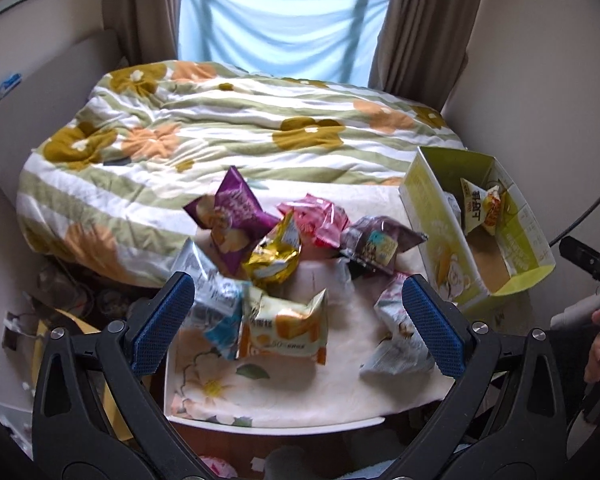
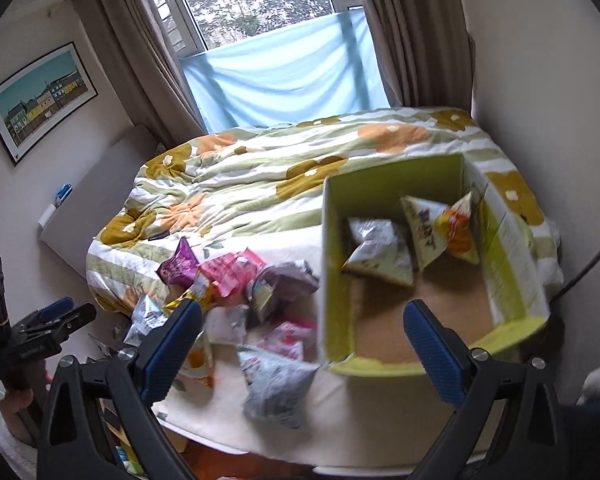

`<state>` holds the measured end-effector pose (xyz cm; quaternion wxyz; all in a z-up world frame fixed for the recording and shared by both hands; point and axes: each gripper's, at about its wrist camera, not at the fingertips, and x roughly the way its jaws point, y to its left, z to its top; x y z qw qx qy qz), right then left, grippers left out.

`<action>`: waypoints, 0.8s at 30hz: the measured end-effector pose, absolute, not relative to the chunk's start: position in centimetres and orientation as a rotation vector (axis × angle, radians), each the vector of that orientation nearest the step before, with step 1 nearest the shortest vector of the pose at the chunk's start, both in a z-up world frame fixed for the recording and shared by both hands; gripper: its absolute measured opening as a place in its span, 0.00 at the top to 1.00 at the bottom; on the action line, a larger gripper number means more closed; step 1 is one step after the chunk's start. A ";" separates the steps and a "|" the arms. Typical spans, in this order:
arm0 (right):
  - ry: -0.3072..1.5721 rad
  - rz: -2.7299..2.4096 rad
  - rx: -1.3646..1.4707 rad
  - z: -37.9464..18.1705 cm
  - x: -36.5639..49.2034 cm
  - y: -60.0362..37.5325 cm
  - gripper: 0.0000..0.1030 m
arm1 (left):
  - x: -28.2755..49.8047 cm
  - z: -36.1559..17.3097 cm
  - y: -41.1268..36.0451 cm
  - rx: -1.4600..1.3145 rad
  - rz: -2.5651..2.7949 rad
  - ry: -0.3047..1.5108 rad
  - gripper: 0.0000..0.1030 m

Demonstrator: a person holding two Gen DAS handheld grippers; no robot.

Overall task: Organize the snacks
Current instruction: 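Withdraw both tools from the box back toward the snack pile, then grasp a white chiffon cake bag with the left gripper while the right grasps a grey printed bag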

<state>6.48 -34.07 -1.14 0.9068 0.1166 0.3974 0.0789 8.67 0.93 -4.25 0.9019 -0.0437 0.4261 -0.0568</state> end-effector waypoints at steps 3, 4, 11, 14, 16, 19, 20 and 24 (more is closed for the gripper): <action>0.834 0.139 0.248 -3.0 5.0 -32.0 0.03 | 7.9 -6.3 1.9 -0.076 -0.138 0.885 0.01; 0.840 0.129 0.246 -3.6 4.5 -31.4 0.03 | 7.7 -7.0 2.0 -0.070 -0.146 0.885 0.01; 0.906 0.052 0.299 -9.1 2.6 -28.2 0.03 | 7.6 -12.8 1.7 -0.033 -0.230 0.957 0.01; 0.934 0.047 0.303 -11.1 2.4 -27.4 0.03 | 8.0 -14.6 1.1 -0.048 -0.259 0.980 0.01; 0.950 0.043 0.293 -12.4 2.2 -26.6 0.03 | 8.6 -16.0 0.5 -0.043 -0.260 0.993 0.01; 0.967 0.041 0.280 -13.7 2.4 -26.0 0.03 | 9.7 -17.6 -0.1 -0.044 -0.228 0.998 0.01; 0.977 0.048 0.280 -14.3 2.6 -26.0 0.03 | 10.2 -18.0 0.0 -0.050 -0.215 0.999 0.01; 1.010 0.055 0.277 -16.1 3.6 -25.7 0.03 | 12.1 -20.5 0.1 -0.076 -0.179 1.032 0.01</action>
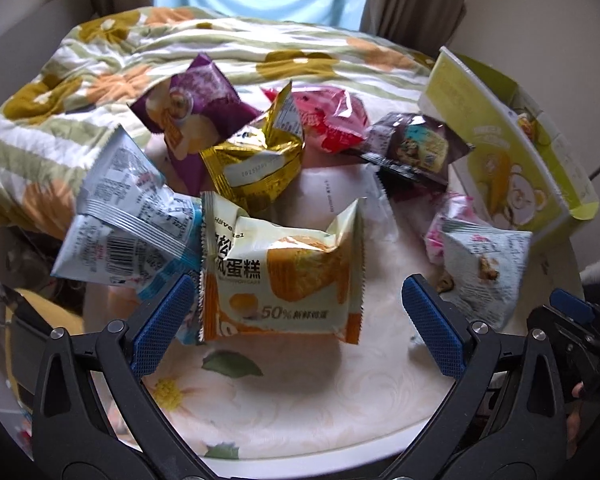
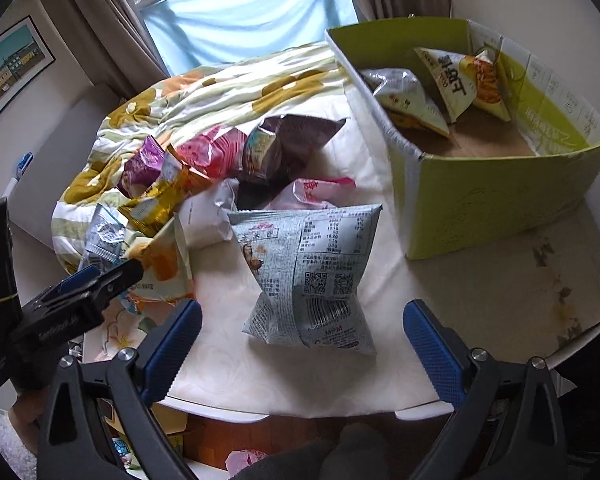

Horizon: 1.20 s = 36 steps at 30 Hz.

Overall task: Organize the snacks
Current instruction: 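Grasp a white chiffon cake bag with the left gripper while the right grasps a grey printed bag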

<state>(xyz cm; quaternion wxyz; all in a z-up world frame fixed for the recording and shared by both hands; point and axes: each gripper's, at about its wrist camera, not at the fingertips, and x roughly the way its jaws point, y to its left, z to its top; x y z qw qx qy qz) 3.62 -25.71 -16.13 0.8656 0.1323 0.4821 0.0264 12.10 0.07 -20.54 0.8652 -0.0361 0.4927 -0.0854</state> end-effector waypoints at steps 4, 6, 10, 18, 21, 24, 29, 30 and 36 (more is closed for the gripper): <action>1.026 0.069 0.269 -17.5 4.6 -25.5 0.03 | 13.3 -22.8 -0.3 -0.049 -0.121 1.066 0.01; 1.034 0.080 0.269 -18.2 5.2 -25.4 0.03 | 13.6 -23.7 -0.3 -0.056 -0.101 1.085 0.01; 1.055 0.101 0.267 -19.3 6.0 -25.6 0.03 | 14.1 -24.8 -0.4 -0.061 -0.076 1.116 0.01; 1.089 0.133 0.284 -20.9 6.8 -26.1 0.03 | 14.2 -25.0 -0.4 -0.071 -0.100 1.117 0.05; 1.093 0.146 0.283 -21.0 6.9 -26.1 0.03 | 14.2 -25.0 -0.5 -0.093 -0.129 1.127 0.13; 1.098 0.154 0.274 -21.1 6.9 -26.0 0.03 | 14.0 -24.9 -0.6 -0.108 -0.145 1.140 0.17; 1.106 0.155 0.263 -21.1 7.1 -25.9 0.03 | 13.1 -24.8 -0.6 -0.127 -0.163 1.155 0.19; 1.110 0.162 0.263 -21.1 7.2 -25.8 0.03 | 12.8 -24.8 -0.7 -0.128 -0.167 1.159 0.19; 1.126 0.150 0.253 -21.5 7.6 -25.5 0.03 | 11.5 -24.8 -1.1 -0.123 -0.187 1.174 0.19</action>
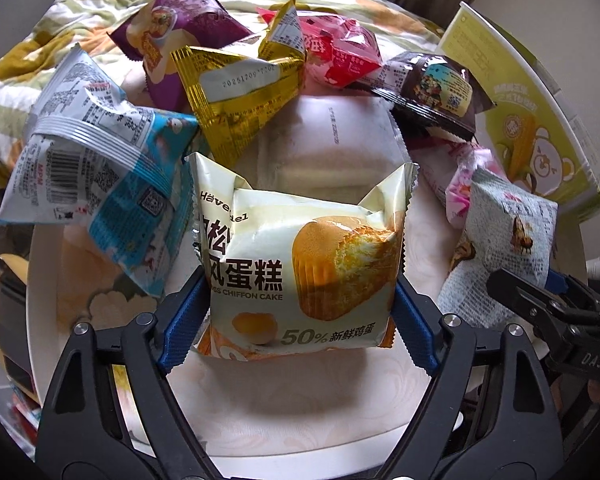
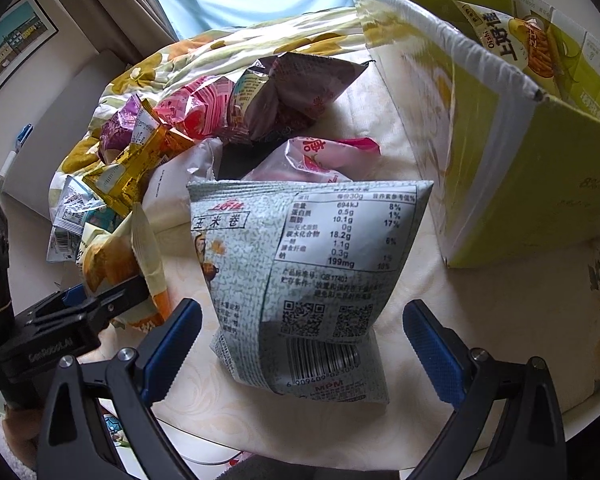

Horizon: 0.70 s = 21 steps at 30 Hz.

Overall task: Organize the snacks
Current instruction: 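Grasp a white chiffon cake bag with the left gripper while the right grasps a grey printed bag, then carry both bags over the box and release them inside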

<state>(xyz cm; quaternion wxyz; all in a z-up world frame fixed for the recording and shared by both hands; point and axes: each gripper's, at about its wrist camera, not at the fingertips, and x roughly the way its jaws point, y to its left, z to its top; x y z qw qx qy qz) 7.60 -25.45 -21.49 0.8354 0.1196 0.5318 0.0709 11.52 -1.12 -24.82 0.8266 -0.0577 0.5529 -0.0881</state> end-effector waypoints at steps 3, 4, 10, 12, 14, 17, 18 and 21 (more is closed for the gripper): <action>1.132 0.145 0.245 -21.6 7.6 -25.3 0.05 | 11.0 -24.8 -1.2 -0.122 -0.195 1.180 0.19; 1.135 0.147 0.244 -21.7 7.7 -25.2 0.11 | 10.8 -24.8 -1.2 -0.121 -0.196 1.181 0.19; 1.172 0.135 0.223 -22.4 7.2 -24.6 0.44 | 10.2 -24.6 -1.0 -0.123 -0.201 1.182 0.19; 1.166 0.135 0.206 -22.1 6.9 -24.3 0.48 | 9.9 -24.5 -0.8 -0.126 -0.205 1.179 0.19; 1.163 0.135 0.198 -21.8 6.6 -24.0 0.52 | 9.8 -24.1 -0.6 -0.127 -0.211 1.174 0.19; 1.156 0.134 0.209 -21.3 6.4 -24.1 0.53 | 9.6 -22.8 -0.2 -0.132 -0.220 1.153 0.19; 1.150 0.134 0.214 -21.0 6.3 -24.1 0.53 | 9.5 -22.2 -0.1 -0.135 -0.226 1.144 0.19; 1.137 0.141 0.231 -19.7 6.0 -24.1 0.53 | 9.2 -20.2 0.1 -0.134 -0.244 1.116 0.19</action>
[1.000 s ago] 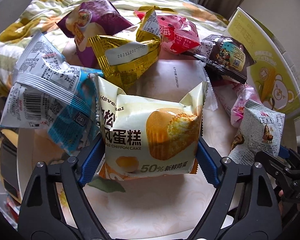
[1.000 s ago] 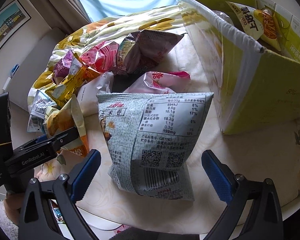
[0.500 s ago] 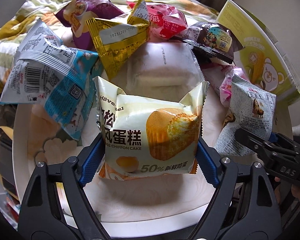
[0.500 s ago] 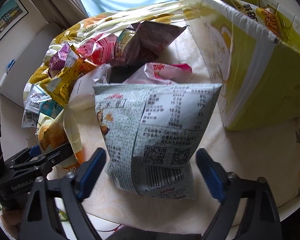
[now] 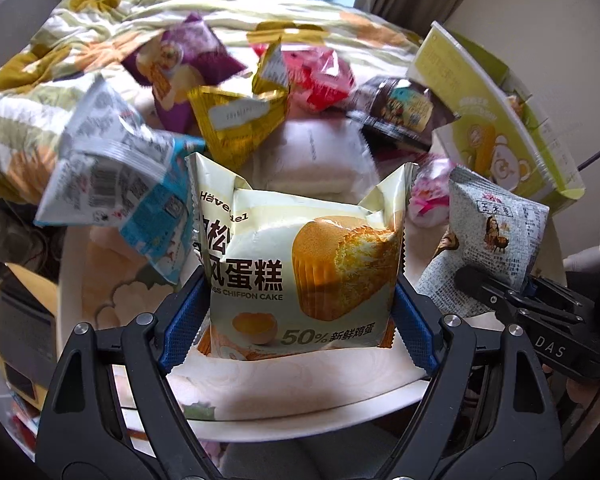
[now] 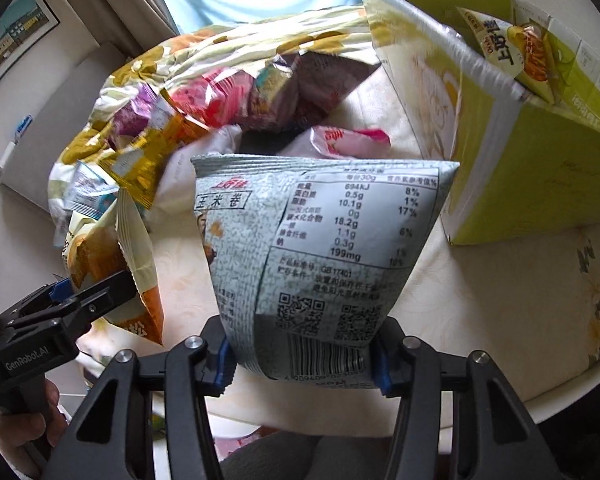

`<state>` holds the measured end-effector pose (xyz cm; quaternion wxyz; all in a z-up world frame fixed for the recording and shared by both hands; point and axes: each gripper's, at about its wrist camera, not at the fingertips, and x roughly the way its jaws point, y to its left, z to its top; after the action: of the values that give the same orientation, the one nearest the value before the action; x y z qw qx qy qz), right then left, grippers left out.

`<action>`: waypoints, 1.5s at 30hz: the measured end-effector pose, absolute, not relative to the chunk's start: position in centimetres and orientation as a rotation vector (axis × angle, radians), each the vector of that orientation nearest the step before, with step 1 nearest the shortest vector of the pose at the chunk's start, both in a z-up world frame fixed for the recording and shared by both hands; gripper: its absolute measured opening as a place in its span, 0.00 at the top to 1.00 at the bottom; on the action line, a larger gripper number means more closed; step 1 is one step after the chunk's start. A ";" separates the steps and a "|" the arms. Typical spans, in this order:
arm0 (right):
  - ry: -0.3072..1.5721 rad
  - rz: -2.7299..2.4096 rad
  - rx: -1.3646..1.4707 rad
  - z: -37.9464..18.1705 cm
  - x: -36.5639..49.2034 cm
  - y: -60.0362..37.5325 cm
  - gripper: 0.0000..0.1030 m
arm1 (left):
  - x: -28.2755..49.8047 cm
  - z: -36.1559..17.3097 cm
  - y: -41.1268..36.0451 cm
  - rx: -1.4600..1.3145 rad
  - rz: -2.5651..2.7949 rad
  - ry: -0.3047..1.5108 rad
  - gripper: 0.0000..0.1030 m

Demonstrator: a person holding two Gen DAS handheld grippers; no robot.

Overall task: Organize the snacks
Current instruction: 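Carry both bags over the box and release them inside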

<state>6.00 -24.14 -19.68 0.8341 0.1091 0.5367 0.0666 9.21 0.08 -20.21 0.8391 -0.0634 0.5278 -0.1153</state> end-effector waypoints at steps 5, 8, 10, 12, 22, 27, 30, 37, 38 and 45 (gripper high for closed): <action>1.091 0.142 0.233 -16.0 5.2 -24.0 0.53 | 9.2 -15.7 -0.1 -0.087 -0.272 1.047 0.19; 1.045 0.128 0.218 -12.8 4.9 -24.2 0.53 | 9.7 -12.9 -0.4 -0.071 -0.301 1.003 0.19; 1.015 0.127 0.223 -11.1 4.7 -24.6 0.53 | 10.1 -11.0 -0.9 -0.049 -0.319 0.979 0.19; 0.986 0.123 0.234 -9.2 4.7 -25.5 0.53 | 10.6 -9.4 -1.7 -0.036 -0.341 0.961 0.19; 0.884 0.060 0.218 -3.7 6.3 -32.8 0.53 | 13.7 -4.3 -10.1 -0.024 -0.422 0.877 0.19; 0.888 0.041 0.201 -3.1 7.9 -38.0 0.53 | 15.4 -3.6 -16.6 -0.039 -0.450 0.873 0.19; 0.891 0.034 0.183 -3.1 8.8 -40.9 0.53 | 16.6 -4.2 -20.8 -0.032 -0.460 0.882 0.18; 0.917 0.042 0.174 -4.0 10.3 -47.0 0.53 | 19.5 -8.3 -29.3 -0.042 -0.436 0.968 0.18; 0.930 0.049 0.173 -4.4 10.5 -47.7 0.53 | 19.8 -8.9 -30.2 -0.041 -0.432 0.982 0.18; 0.988 0.089 0.167 -6.5 11.6 -51.0 0.53 | 20.9 -13.2 -35.0 0.019 -0.367 1.079 0.10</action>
<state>11.63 -50.96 -6.50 0.8761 0.0801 0.4736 0.0426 20.89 -34.97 -13.24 0.8420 0.0092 0.5107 -0.1738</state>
